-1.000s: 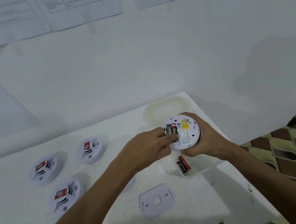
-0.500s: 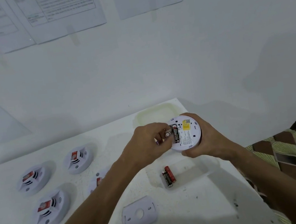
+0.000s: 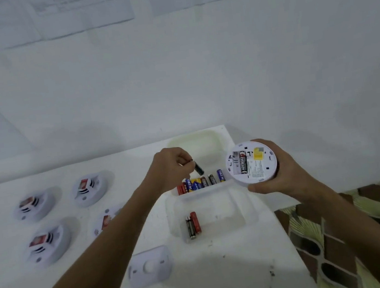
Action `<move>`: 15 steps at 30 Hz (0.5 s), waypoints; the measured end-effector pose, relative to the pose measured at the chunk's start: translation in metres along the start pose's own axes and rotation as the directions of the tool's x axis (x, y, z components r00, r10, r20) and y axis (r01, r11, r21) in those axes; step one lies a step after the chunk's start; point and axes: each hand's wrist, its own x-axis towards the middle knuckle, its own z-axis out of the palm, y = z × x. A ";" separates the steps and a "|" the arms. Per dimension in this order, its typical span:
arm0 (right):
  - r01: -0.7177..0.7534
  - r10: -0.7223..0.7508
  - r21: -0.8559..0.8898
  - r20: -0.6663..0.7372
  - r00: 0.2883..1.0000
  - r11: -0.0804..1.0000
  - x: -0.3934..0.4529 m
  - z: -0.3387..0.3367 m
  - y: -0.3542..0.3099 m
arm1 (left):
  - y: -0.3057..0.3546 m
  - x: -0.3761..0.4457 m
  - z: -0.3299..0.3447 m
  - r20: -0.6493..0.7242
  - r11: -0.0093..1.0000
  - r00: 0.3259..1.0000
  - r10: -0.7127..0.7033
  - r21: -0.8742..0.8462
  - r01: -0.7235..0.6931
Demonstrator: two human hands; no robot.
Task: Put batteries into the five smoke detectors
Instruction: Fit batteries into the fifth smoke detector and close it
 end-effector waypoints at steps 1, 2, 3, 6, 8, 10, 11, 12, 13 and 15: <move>-0.002 0.002 0.005 -0.002 1.000 1.000 -0.001 -0.002 0.002 | 0.001 0.004 0.006 0.026 1.000 0.999 -0.026 0.002 0.026; -0.005 0.005 0.003 -0.002 1.000 1.000 -0.003 -0.002 0.003 | 0.001 0.009 0.011 0.052 0.999 0.997 -0.053 0.016 0.052; -0.007 0.007 -0.001 0.002 1.000 1.000 -0.005 -0.003 0.005 | 0.002 0.014 0.017 0.080 0.996 0.994 -0.075 0.044 0.071; -0.016 0.016 0.001 0.013 1.000 1.000 -0.009 -0.003 0.010 | 0.002 0.027 0.030 0.163 0.983 0.977 -0.138 0.142 0.115; -0.018 0.018 0.003 0.019 1.000 1.000 -0.010 -0.003 0.012 | -0.001 0.032 0.036 0.204 0.975 0.963 -0.176 0.173 0.141; -0.021 0.020 0.012 0.022 1.000 1.000 -0.012 -0.004 0.014 | -0.005 0.035 0.041 0.234 0.971 0.953 -0.190 0.187 0.148; -0.023 0.022 0.017 0.022 1.000 1.000 -0.012 -0.005 0.015 | -0.007 0.036 0.044 0.244 0.971 0.953 -0.182 0.200 0.134; -0.023 0.023 0.019 0.021 1.000 1.000 -0.012 -0.005 0.015 | -0.009 0.038 0.046 0.251 0.970 0.955 -0.161 0.220 0.106; -0.023 0.023 0.020 0.021 1.000 1.000 -0.012 -0.006 0.015 | -0.010 0.038 0.049 0.256 0.967 0.958 -0.132 0.244 0.068; -0.024 0.023 0.018 0.019 1.000 1.000 -0.011 -0.007 0.015 | -0.014 0.039 0.052 0.267 0.956 0.960 -0.079 0.294 -0.003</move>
